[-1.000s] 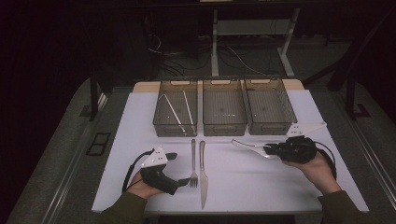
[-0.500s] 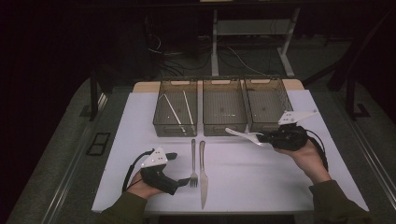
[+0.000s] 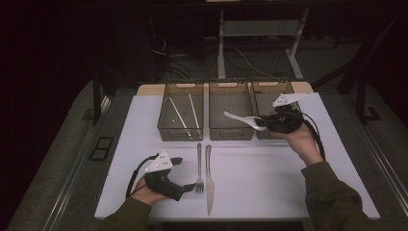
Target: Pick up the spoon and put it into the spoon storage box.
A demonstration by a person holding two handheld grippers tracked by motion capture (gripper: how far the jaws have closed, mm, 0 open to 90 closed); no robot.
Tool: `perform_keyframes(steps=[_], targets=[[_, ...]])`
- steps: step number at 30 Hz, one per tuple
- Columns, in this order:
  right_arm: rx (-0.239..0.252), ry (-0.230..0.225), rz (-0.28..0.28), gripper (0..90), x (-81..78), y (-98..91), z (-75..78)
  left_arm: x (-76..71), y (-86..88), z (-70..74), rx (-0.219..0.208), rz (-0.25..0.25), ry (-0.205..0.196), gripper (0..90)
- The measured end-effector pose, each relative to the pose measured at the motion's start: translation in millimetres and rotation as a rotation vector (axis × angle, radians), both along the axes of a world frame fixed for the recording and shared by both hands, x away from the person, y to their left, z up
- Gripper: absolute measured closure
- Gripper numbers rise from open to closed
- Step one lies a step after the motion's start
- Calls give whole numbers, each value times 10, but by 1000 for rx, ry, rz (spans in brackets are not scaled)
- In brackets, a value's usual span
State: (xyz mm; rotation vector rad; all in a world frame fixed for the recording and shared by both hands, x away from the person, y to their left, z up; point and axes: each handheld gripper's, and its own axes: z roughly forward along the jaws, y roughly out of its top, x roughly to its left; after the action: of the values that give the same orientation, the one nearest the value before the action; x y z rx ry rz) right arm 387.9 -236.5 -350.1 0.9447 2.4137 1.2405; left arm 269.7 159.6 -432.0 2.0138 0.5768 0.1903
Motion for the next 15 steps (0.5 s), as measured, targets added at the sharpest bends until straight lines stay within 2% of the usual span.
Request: perform_keyframes(steps=[6, 15], targets=[[5, 8, -30, 820, 202, 103, -6, -6, -2, 2, 2, -5, -1, 0], [-12, 43, -74, 819, 394, 284, -203, -12, -6, 4, -4, -10, -1, 0]])
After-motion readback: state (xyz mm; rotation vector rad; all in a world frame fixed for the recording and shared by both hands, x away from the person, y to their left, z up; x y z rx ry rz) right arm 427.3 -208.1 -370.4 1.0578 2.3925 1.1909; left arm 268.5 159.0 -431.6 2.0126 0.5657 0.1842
